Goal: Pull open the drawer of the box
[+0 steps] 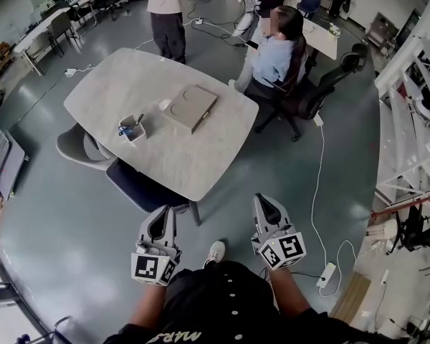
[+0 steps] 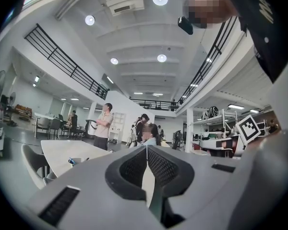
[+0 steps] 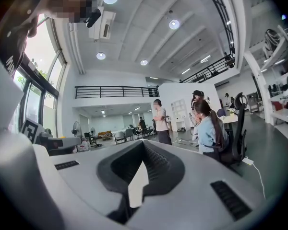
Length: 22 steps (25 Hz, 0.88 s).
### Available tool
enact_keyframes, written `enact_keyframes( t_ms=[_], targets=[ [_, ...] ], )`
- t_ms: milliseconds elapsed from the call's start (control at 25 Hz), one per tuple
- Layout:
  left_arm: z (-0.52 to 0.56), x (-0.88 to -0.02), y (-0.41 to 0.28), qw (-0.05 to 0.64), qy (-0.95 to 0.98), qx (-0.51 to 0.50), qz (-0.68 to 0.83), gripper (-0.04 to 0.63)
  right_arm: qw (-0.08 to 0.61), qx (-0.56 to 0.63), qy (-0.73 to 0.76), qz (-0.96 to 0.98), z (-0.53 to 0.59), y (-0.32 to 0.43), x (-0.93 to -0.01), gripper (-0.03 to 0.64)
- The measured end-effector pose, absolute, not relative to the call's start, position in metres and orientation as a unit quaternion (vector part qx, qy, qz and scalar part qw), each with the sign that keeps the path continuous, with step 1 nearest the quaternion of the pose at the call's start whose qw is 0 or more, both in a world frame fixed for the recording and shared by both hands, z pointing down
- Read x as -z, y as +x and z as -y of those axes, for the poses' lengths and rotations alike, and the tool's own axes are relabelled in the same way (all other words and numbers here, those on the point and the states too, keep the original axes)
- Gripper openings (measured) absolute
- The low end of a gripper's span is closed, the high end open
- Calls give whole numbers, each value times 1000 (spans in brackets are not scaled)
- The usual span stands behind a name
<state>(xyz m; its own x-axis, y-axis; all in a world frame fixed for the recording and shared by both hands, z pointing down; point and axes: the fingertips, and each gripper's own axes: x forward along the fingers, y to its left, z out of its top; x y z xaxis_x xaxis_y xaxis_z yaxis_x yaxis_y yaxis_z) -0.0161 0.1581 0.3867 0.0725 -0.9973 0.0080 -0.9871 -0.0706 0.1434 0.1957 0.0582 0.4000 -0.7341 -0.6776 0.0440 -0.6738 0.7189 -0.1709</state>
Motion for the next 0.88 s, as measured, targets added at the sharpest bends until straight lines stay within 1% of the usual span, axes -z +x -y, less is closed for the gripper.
enact_keyframes(
  t_ms=[400, 640, 880],
  targets=[
    [-126, -390, -17, 59, 724, 35, 686, 17, 8, 102, -343, -934, -15, 178, -405, -3],
    [-98, -395, -44, 64, 726, 35, 684, 17, 1, 101, -347, -932, 10, 156, -408, -3],
    [-57, -386, -77, 58, 738, 42, 671, 17, 7, 83, -358, -930, 46, 122, -389, -3]
  ],
)
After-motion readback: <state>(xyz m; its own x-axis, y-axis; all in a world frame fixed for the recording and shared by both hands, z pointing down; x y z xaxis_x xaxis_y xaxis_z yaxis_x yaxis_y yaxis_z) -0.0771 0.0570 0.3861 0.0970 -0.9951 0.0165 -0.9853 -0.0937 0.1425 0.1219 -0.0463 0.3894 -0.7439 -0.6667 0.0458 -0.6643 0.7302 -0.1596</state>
